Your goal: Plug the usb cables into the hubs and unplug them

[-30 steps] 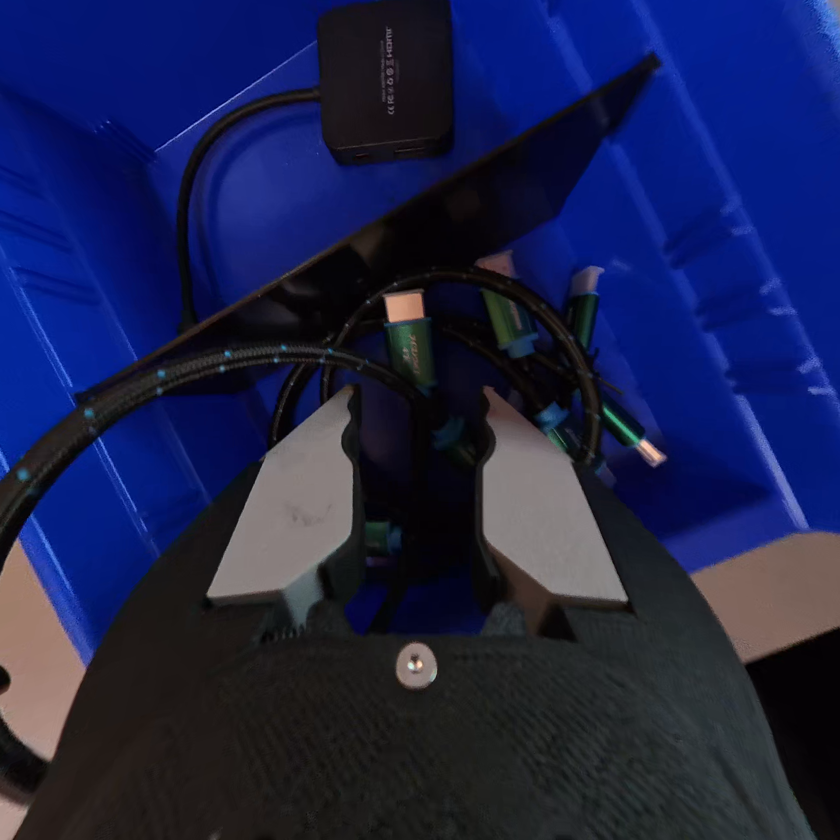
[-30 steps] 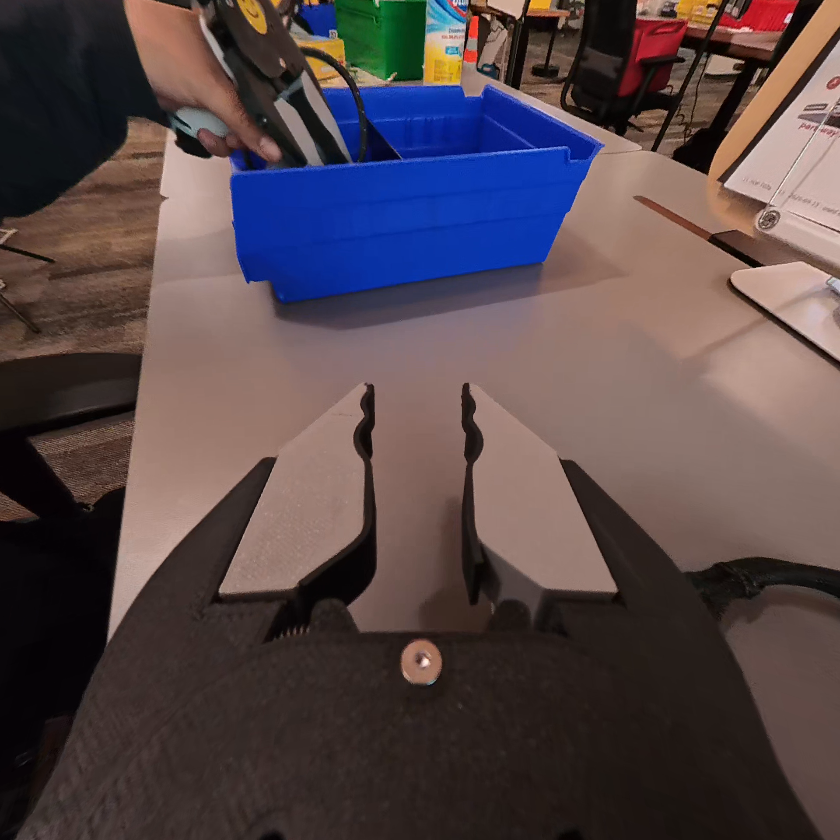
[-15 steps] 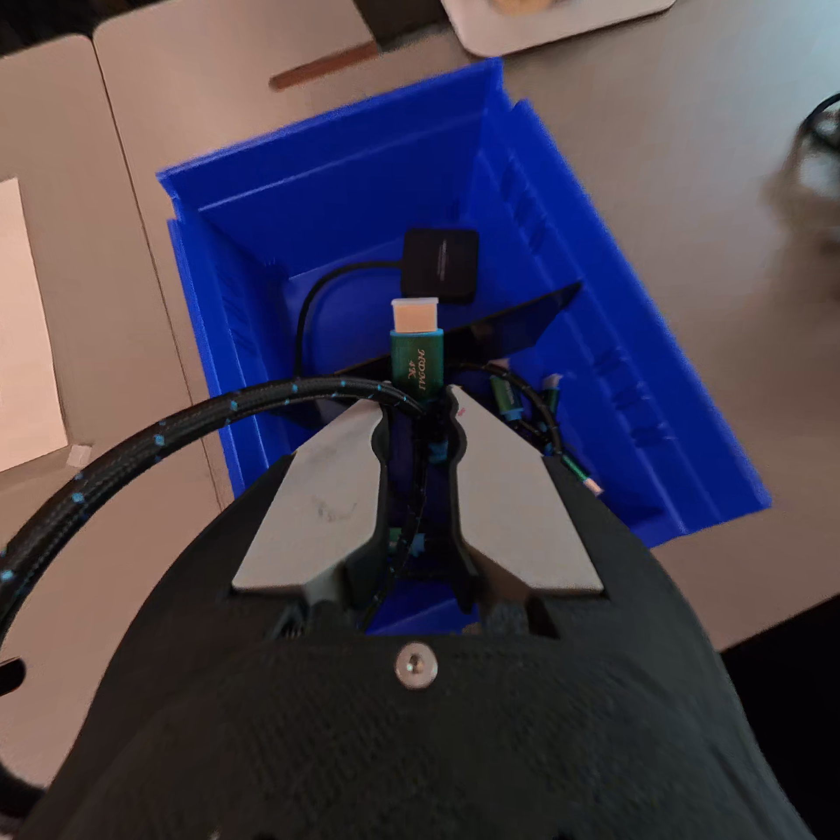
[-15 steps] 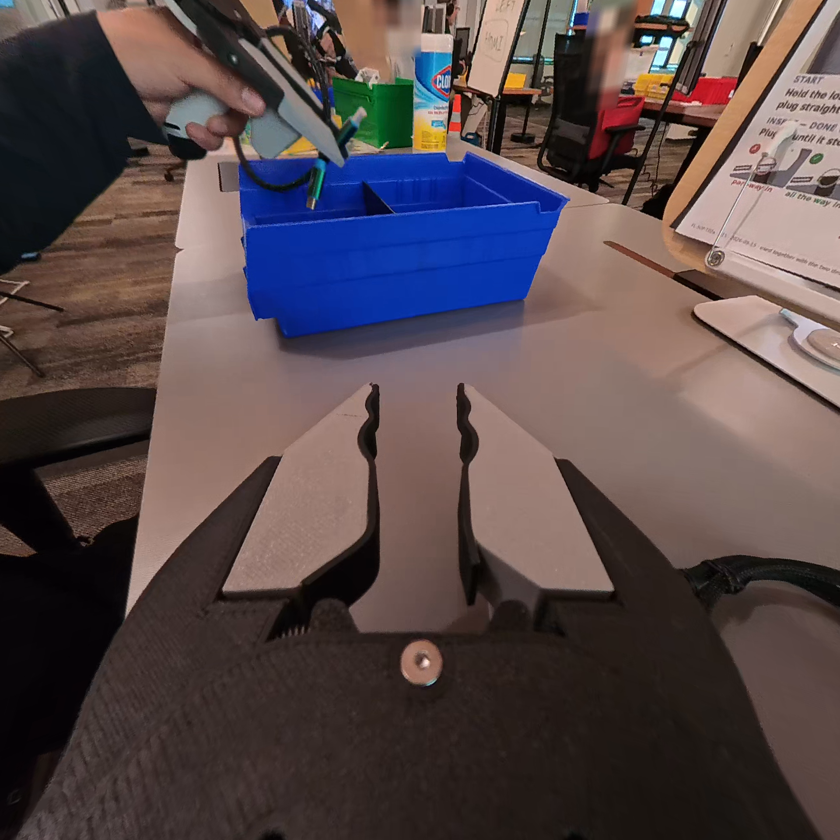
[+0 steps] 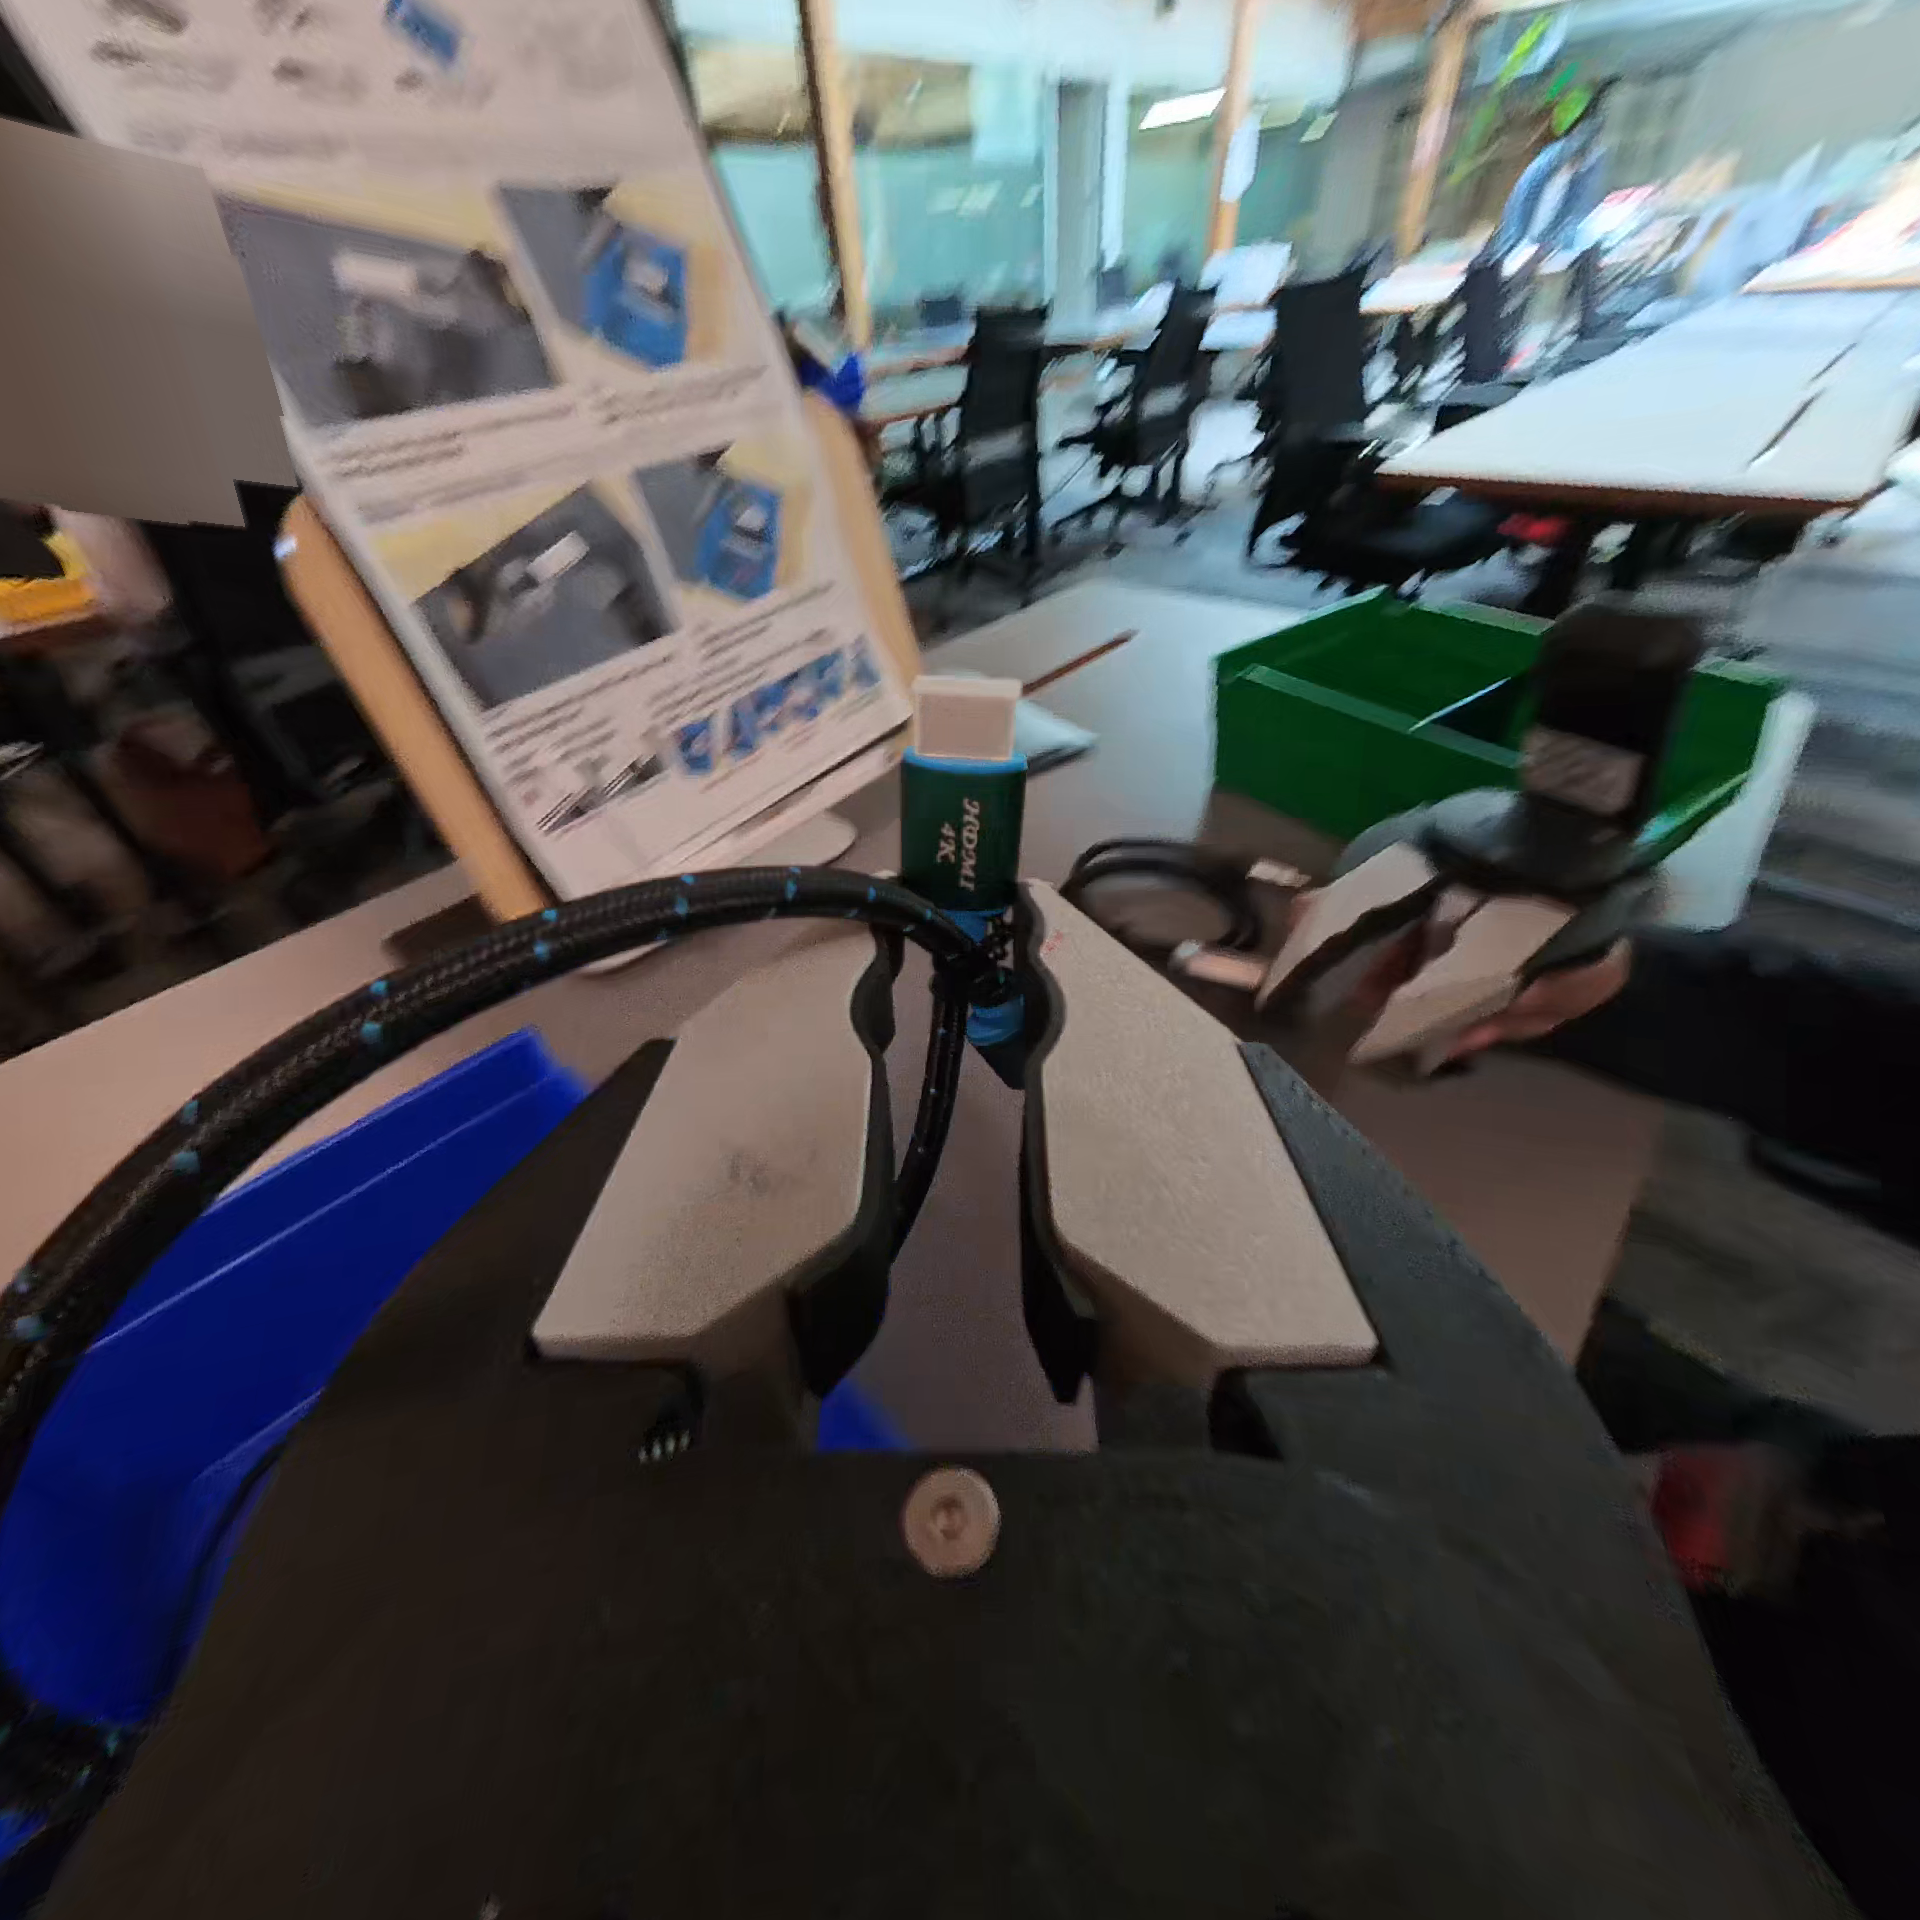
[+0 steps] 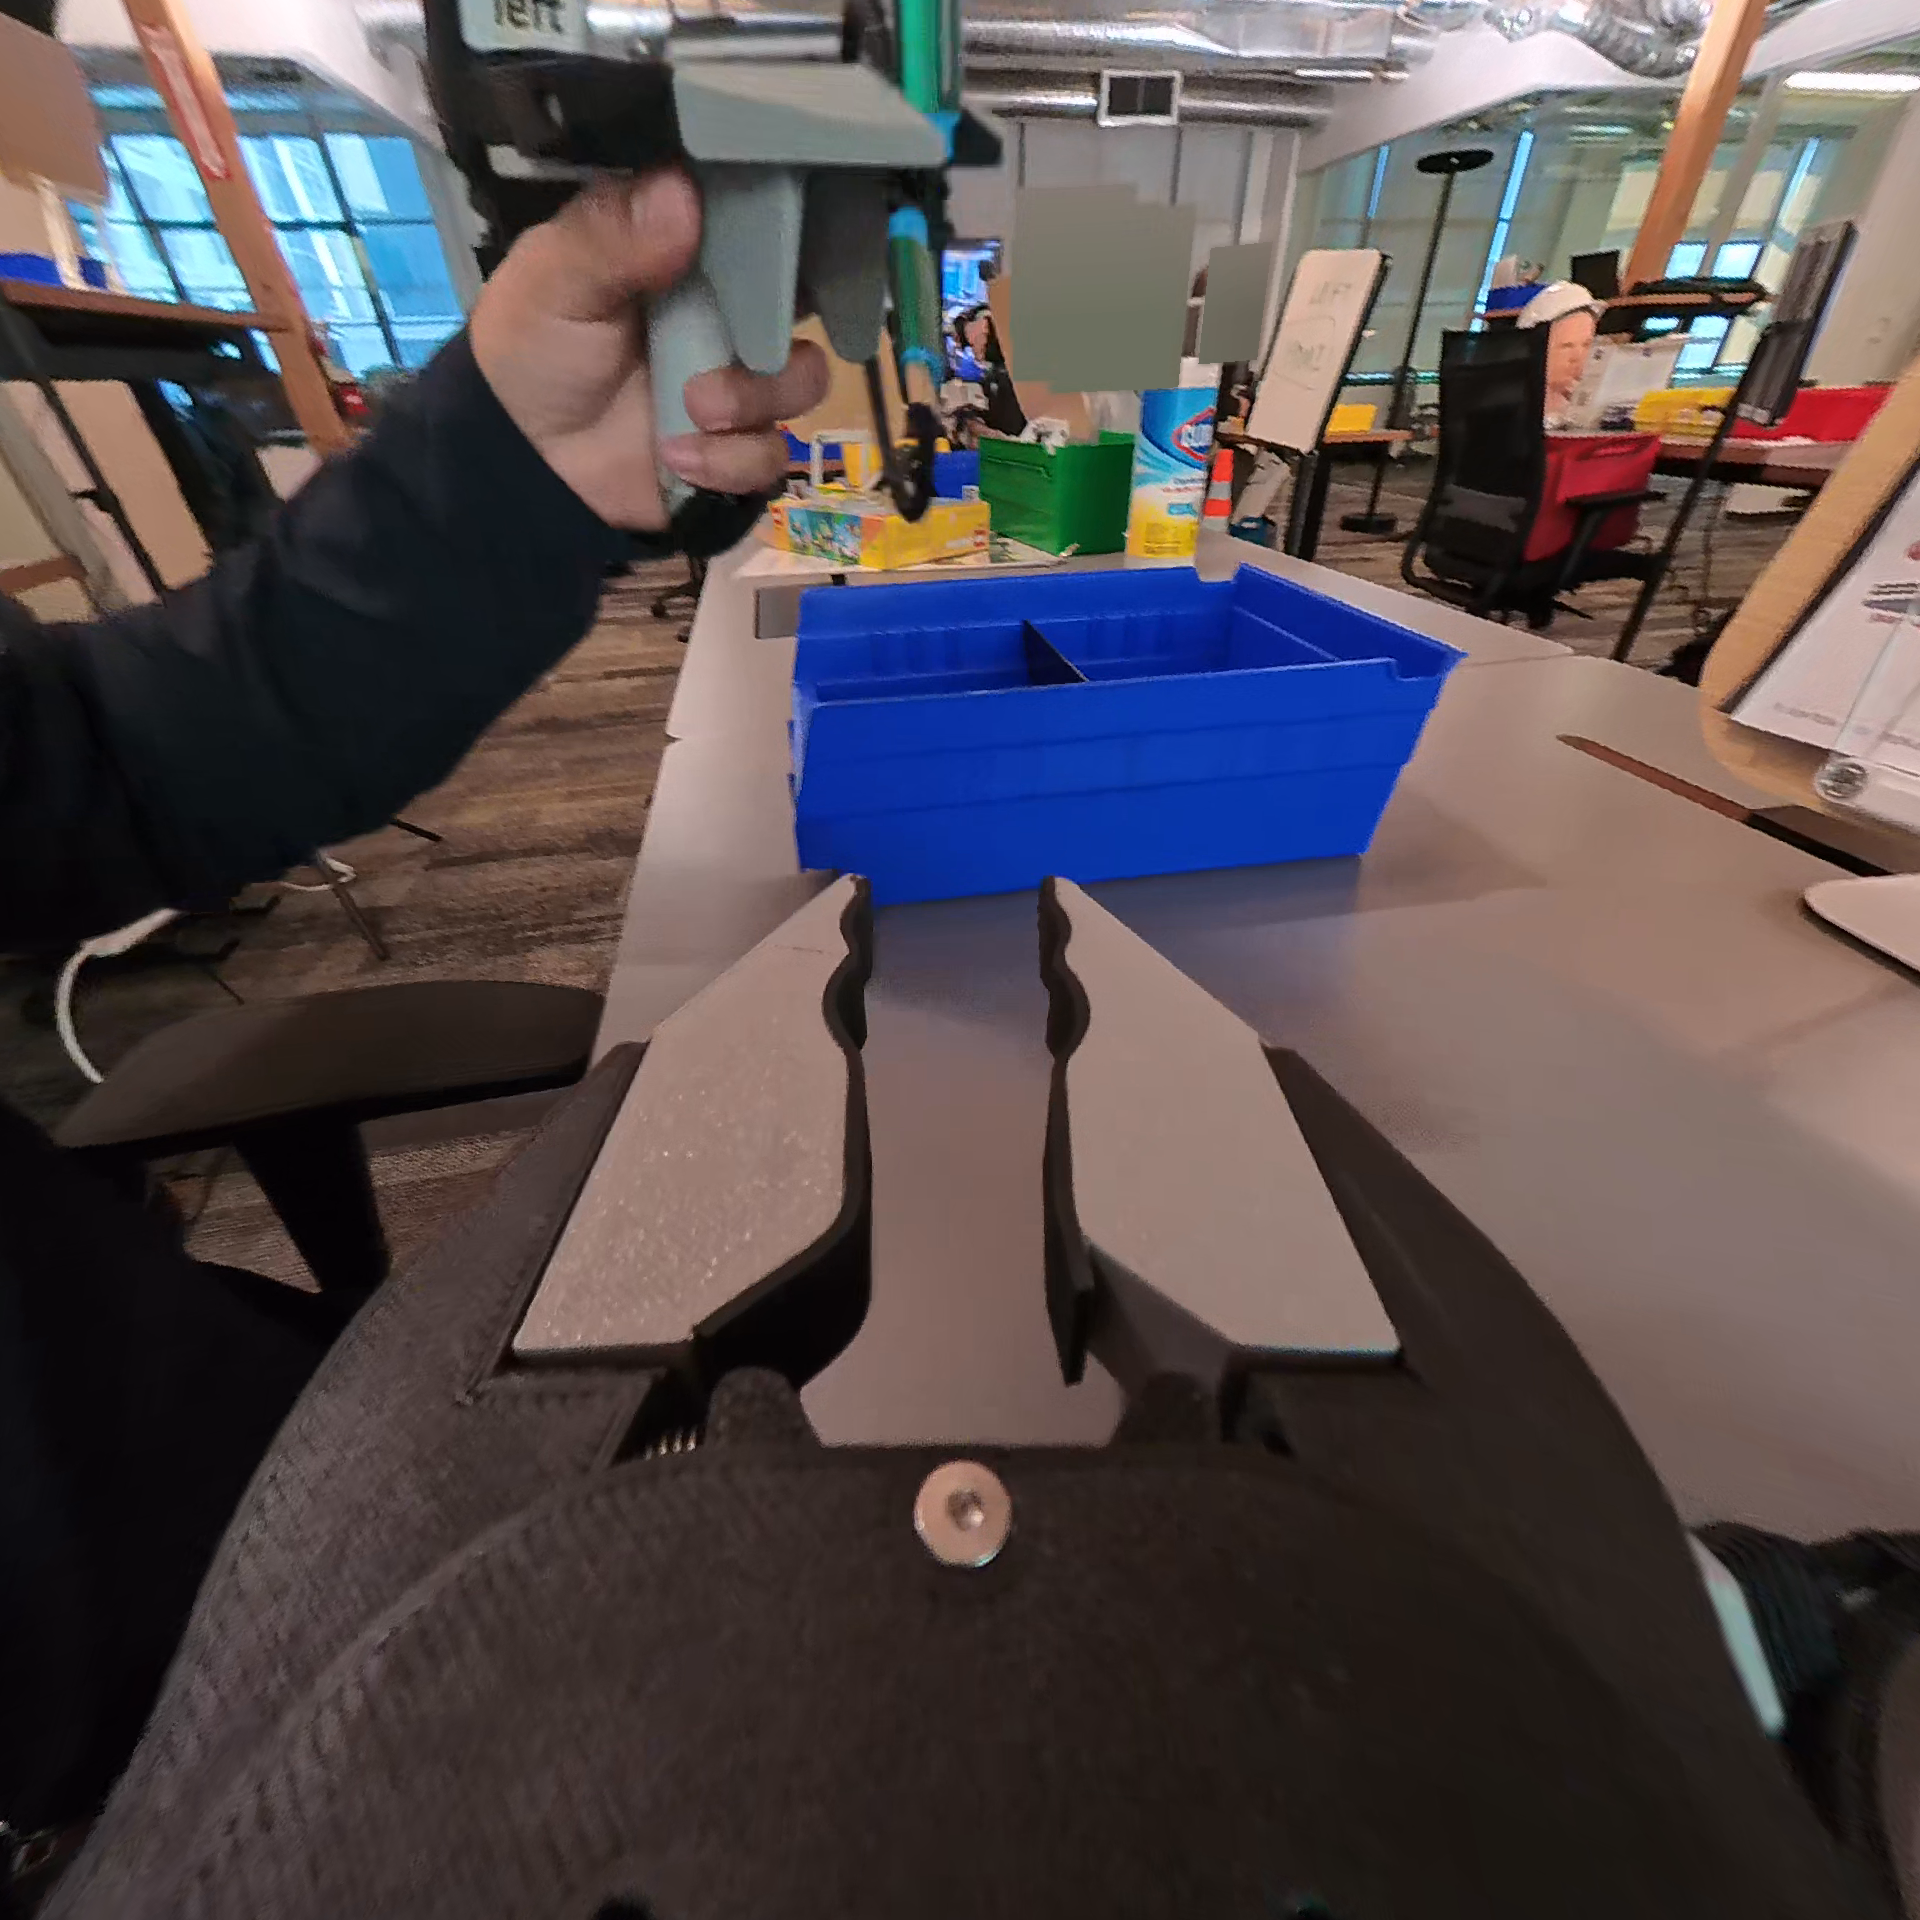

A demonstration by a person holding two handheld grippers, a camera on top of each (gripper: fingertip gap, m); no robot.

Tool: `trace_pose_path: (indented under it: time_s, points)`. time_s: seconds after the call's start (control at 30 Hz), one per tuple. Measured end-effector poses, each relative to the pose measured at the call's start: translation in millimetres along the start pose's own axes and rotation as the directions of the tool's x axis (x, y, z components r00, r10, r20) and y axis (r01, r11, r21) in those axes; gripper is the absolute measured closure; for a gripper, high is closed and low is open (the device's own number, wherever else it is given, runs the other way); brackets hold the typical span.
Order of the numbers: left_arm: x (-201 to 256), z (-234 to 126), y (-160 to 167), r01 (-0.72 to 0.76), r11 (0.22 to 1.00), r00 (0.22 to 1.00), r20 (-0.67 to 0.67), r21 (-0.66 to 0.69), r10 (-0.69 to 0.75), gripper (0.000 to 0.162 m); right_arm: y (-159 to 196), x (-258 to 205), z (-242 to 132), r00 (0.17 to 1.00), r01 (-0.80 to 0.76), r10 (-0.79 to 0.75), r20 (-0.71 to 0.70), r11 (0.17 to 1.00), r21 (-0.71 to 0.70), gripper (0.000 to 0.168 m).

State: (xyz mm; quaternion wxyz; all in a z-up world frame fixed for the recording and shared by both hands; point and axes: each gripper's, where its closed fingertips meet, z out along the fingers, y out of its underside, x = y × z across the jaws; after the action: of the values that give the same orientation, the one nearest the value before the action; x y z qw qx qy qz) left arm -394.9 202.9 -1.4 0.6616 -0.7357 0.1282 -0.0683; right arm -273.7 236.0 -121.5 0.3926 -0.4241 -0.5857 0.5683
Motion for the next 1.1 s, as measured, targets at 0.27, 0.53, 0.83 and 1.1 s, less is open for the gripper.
trace_pose_path:
  time_s: [0.27,0.53,0.83,1.1]
  points:
    - [71,64,-19,0.276,0.932,0.953,-0.191,0.236,-0.234,0.144,-29,3,-7,0.998,0.015,-0.005,-0.061,0.986,0.165,0.129]
    - [102,112,29,0.549,0.827,0.799,-0.364,0.116,-0.479,0.144,-45,14,-21,0.971,0.152,-0.102,-0.217,0.962,0.229,0.160]
    - [88,90,77,0.559,0.821,0.764,-0.311,-0.121,-0.566,0.126,-15,36,-18,0.969,0.083,-0.075,-0.237,0.996,0.025,0.160]
    - [85,45,81,-0.245,0.918,0.957,-0.230,-0.312,0.177,0.117,-5,22,-2,0.991,0.046,-0.052,-0.123,0.998,-0.046,0.161]
